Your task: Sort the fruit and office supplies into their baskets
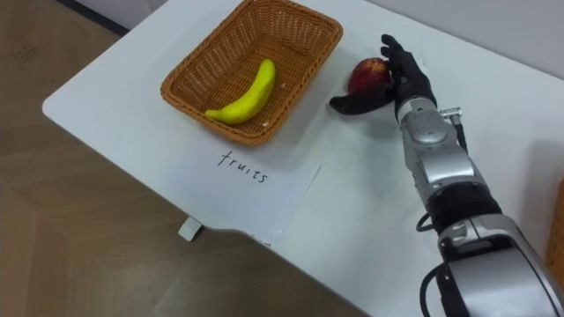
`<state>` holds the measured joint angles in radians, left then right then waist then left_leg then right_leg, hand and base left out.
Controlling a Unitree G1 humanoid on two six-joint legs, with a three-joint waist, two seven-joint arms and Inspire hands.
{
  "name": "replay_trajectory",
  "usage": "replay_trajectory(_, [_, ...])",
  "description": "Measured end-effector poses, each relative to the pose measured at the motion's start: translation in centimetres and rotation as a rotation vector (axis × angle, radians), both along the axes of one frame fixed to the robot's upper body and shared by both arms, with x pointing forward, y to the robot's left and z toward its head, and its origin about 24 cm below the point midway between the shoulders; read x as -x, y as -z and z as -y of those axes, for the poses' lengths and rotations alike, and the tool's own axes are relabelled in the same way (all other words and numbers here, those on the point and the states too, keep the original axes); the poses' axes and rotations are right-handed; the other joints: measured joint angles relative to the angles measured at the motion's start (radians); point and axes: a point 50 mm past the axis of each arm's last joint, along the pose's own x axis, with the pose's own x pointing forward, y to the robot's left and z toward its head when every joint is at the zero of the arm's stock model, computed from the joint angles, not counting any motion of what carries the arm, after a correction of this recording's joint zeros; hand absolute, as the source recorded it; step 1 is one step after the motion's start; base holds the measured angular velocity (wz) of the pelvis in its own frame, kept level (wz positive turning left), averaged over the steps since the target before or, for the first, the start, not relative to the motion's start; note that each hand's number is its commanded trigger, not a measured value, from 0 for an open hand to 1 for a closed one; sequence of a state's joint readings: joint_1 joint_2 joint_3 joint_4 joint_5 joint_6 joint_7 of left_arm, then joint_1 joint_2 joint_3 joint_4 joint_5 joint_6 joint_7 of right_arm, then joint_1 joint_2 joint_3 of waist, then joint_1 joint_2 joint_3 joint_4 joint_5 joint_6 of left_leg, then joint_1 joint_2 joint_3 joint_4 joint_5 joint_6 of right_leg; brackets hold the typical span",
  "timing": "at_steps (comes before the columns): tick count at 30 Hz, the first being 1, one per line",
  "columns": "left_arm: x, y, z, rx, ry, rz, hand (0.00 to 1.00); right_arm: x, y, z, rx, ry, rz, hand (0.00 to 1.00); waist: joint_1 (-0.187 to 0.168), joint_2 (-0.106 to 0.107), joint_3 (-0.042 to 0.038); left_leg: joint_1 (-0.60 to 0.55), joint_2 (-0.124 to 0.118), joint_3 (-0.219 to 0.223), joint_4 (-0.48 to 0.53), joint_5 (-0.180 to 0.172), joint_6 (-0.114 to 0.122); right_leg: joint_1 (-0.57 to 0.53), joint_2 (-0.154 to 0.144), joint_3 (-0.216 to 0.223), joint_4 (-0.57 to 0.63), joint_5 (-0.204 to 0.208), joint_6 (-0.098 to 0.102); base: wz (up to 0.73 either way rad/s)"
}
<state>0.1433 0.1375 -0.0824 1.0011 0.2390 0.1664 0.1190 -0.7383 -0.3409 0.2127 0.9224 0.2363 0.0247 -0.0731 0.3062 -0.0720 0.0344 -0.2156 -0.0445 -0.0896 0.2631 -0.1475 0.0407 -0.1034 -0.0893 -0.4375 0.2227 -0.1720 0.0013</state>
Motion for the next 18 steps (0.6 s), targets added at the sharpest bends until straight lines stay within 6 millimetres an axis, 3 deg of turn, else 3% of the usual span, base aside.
replay_trajectory(7, [-0.4,-0.1,-0.1,-0.001,-0.01,0.005,0.0,-0.2,-0.7,1.2,0.019,0.04,0.013,1.0,-0.001,0.019,-0.0003,-0.003,0.001,0.0,0.004,0.0,0.0,-0.001,0.001,-0.002,0.0,0.003,-0.002,0.0])
replay_trajectory(18, [-0.7,-0.1,0.0,-0.001,-0.008,0.016,0.0,-0.1,-0.7,1.3,0.018,0.033,0.011,1.0,-0.002,0.018,-0.0012,0.001,0.002,0.002,-0.004,0.0,0.0,-0.003,0.001,-0.003,-0.001,0.003,-0.002,0.0])
